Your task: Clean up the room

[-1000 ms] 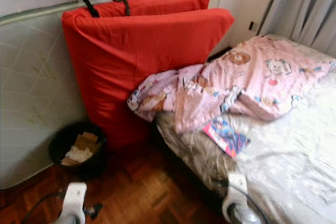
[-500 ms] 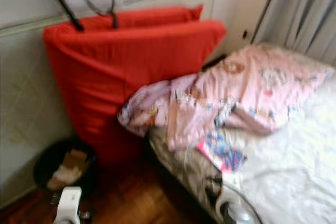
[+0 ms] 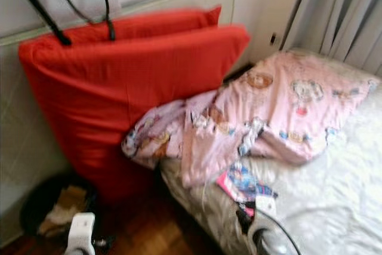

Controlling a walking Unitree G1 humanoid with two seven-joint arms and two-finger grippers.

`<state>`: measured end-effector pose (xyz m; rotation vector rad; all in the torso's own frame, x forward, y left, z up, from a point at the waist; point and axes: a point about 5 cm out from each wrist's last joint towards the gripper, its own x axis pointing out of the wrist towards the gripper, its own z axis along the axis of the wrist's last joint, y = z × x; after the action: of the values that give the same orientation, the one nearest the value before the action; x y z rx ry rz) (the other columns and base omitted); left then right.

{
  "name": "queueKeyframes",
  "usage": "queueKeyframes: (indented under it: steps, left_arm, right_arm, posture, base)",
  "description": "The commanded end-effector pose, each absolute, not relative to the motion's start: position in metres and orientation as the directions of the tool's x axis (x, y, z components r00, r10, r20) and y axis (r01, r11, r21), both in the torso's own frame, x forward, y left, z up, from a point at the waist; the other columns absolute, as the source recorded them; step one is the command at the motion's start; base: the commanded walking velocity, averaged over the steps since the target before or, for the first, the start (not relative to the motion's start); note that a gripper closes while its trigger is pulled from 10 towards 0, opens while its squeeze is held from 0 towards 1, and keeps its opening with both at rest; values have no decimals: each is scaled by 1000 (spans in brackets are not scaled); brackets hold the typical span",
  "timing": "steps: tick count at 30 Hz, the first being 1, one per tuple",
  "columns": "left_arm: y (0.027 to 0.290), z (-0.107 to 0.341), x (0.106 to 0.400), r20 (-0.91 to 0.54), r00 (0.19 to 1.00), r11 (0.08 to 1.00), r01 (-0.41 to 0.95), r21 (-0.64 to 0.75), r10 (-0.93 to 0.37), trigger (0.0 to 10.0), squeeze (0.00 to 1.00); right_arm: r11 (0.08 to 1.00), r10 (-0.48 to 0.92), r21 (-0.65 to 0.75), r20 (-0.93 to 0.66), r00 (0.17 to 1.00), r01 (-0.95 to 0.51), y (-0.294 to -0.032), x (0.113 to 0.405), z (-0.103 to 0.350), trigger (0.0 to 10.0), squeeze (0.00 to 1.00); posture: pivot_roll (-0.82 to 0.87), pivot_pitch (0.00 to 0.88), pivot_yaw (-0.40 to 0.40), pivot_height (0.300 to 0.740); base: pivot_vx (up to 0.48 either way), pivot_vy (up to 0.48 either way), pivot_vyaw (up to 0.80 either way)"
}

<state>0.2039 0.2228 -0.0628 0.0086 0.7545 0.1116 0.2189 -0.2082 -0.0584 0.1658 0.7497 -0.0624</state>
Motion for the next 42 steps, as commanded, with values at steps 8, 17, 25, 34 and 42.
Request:
queueKeyframes:
  steps: [8,17,25,34,42]
  left_arm:
    - [217,-63,197,-616,781,992,-123,13,105,10000,0]
    - [217,-65,187,-585,805,993,-120,9,103,10000,0]
    - [215,-27,223,-309,943,970,-48,237,122,10000,0]
    - [209,-19,227,-265,961,997,-67,44,76,10000,0]
    - [210,-15,222,-238,969,998,-56,30,61,10000,0]
  right_arm:
    - [986,-47,110,-524,850,123,-221,221,-46,10000,0]
    - [973,-78,163,-425,902,161,-226,211,-43,10000,0]
    - [985,-94,127,-161,983,115,-209,216,-17,10000,0]
    - [985,-127,113,-57,990,132,-199,222,-1,10000,0]
    - [978,-165,94,-210,964,188,-197,211,-18,10000,0]
  posture:
    - [-72,0,-59,740]
    - [-79,0,-69,740]
    - [-76,0,-59,740]
    - [-87,59,-40,740]
    - [-78,89,-32,740]
  base:
    - [0,0,0]
    - [0,0,0]
    - [0,0,0]
    - [0,0,0]
    - [0,0,0]
